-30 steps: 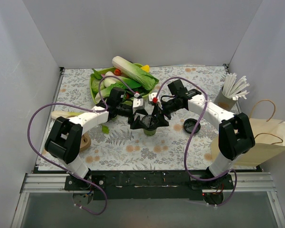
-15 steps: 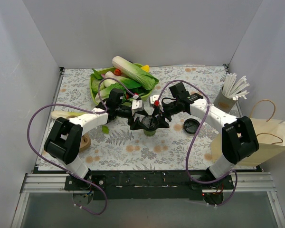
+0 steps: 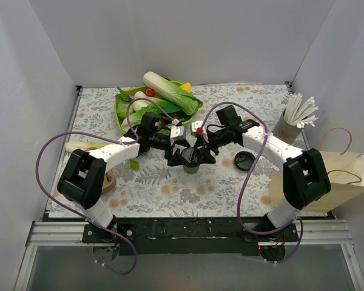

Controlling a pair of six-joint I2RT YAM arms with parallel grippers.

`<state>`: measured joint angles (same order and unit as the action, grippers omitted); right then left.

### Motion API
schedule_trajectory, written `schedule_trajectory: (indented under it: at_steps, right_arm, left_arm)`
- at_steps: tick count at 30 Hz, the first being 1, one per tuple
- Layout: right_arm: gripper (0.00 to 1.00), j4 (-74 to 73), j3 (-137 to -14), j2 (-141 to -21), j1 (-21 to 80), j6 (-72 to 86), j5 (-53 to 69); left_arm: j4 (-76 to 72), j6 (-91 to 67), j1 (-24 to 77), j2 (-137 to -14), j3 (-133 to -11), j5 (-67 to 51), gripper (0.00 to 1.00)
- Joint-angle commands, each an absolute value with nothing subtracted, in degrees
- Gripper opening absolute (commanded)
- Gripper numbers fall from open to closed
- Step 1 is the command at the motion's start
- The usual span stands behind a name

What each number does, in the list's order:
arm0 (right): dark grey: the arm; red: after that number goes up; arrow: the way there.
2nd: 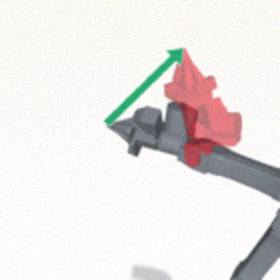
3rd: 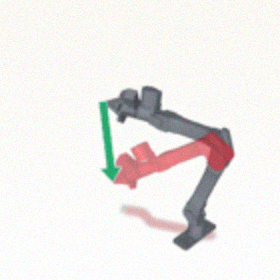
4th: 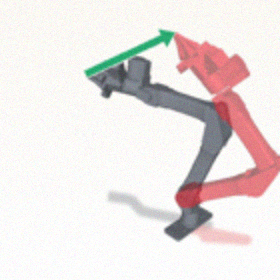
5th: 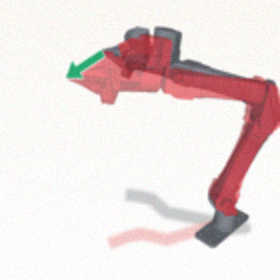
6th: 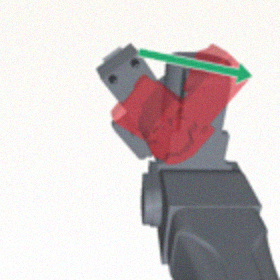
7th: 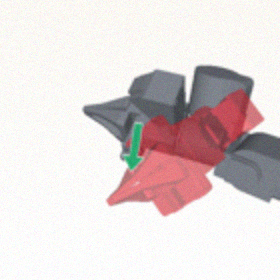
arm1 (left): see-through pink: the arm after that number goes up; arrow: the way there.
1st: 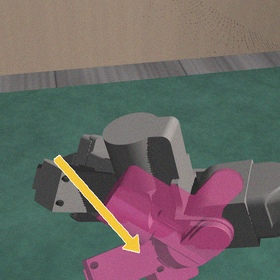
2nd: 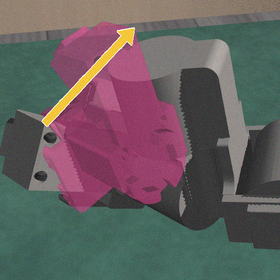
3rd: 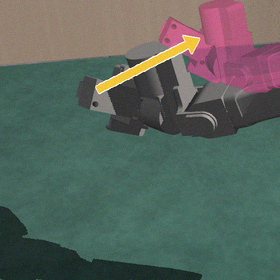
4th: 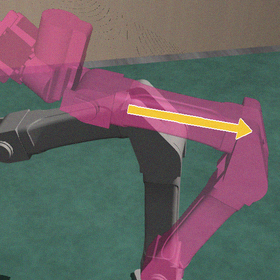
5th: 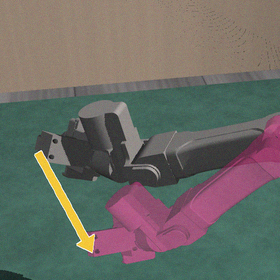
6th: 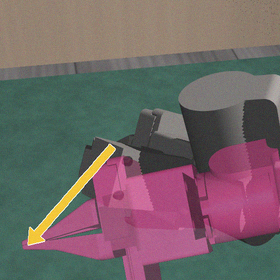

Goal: Pack the takeout coffee

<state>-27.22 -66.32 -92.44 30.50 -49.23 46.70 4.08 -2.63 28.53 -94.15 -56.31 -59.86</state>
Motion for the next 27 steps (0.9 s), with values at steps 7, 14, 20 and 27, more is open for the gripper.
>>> schedule_trajectory:
  at_steps: [7, 14, 20, 27]
  right_arm:
    - [0.87, -31.9, -64.9, -94.7, 33.0, -49.7, 41.9]
    - [0.89, -31.9, -65.0, -95.8, 33.0, -49.0, 41.4]
    - [0.88, -31.2, -66.0, -97.0, 33.0, -46.7, 41.9]
    - [0.86, -30.1, -67.1, -93.8, 33.0, -44.1, 43.9]
  left_arm:
    - [13.1, -13.0, 30.8, -89.3, -58.6, -53.1, 0.85]
    - [20.0, -16.6, 27.7, -83.4, -59.7, -49.2, 0.86]
    - [23.4, -19.2, 23.4, -77.0, -58.2, -45.4, 0.86]
    - [22.4, -23.7, 23.1, -72.6, -58.0, -43.9, 0.86]
